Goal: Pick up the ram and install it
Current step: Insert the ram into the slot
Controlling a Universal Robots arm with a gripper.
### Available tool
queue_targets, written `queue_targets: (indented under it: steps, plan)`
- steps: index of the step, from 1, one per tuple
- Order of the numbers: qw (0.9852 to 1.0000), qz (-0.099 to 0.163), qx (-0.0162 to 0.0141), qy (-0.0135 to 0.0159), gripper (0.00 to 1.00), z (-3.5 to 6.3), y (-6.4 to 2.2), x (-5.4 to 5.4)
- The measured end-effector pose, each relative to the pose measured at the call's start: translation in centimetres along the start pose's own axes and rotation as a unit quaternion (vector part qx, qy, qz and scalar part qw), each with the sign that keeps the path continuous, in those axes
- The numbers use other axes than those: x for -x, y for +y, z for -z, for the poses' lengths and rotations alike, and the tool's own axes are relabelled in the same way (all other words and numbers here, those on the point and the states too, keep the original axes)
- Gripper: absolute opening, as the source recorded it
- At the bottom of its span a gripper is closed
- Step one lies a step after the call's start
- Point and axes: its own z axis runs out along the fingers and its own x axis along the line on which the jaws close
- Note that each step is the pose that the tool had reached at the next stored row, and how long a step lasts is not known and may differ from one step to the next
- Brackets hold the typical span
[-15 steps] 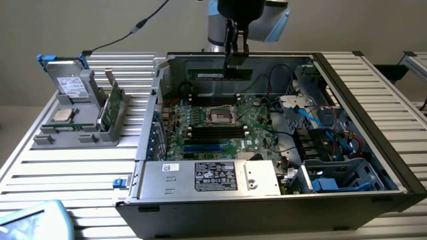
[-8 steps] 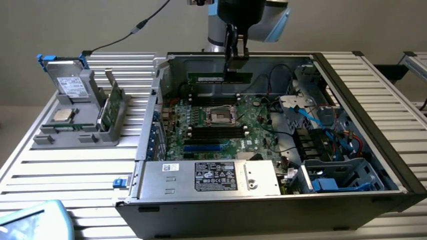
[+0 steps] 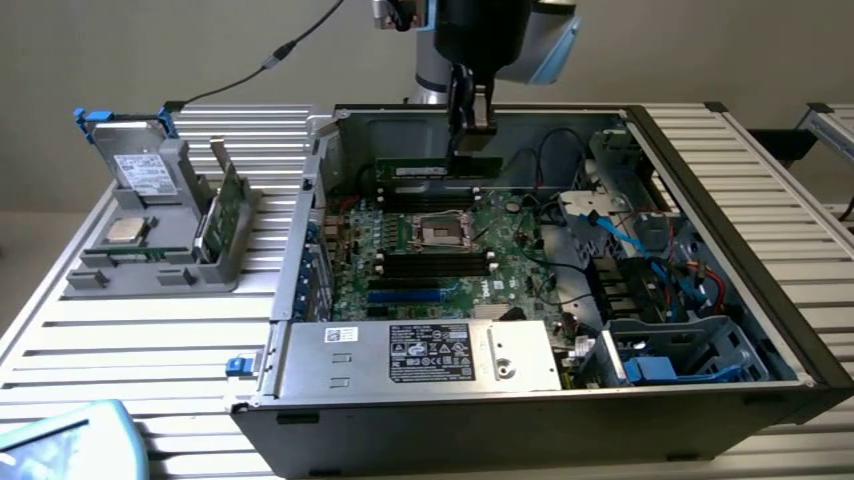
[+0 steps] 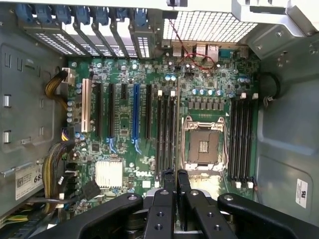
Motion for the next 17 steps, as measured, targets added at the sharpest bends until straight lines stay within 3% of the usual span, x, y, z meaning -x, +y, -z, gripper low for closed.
queue_targets:
  steps: [12, 17]
  plan:
    - [0.9999, 0.013, 0.0006, 0.0084, 0.13, -2.12, -0.09, 0.1]
    - [0.9999, 0.013, 0.0006, 0.0092, 0.13, -3.03, -0.14, 0.2]
